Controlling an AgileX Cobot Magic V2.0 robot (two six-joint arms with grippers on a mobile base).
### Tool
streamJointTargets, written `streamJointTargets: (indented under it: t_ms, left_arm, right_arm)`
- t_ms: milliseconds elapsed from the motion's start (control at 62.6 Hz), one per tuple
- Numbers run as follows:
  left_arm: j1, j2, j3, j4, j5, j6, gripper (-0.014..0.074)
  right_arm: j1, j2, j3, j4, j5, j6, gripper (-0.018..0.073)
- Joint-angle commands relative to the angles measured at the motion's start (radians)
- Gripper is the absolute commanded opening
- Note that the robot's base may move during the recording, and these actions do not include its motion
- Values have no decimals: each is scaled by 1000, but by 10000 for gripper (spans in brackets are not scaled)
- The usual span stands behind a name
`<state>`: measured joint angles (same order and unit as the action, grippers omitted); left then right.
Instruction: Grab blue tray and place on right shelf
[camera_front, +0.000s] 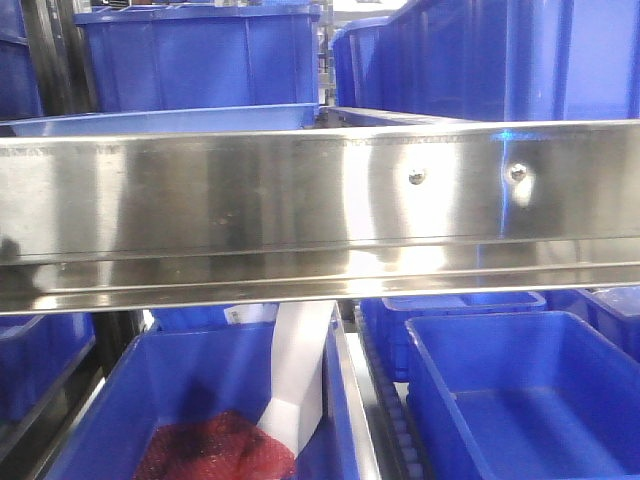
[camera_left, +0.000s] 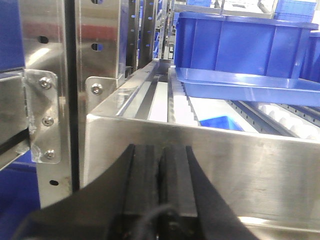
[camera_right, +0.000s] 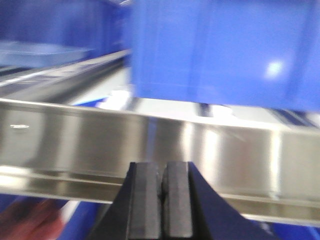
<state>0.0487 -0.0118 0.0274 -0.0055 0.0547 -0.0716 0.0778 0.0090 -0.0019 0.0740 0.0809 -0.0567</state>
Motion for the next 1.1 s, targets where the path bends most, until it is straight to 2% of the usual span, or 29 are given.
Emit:
streamJointTargets:
  t_ms: [0,144,1086]
  left_arm:
    - [1,-14,33,-6,-90,5,-48]
    - [1,-14,33,-6,-90,5,-48]
    - [1,-14,33,-6,-90,5,-48]
  right_arm:
    - [-55,-35,9,28,-125,-18,17]
    - [-99,-40,8,23,-122,-24,17]
    - [-100,-40,9,23,-122,-24,17]
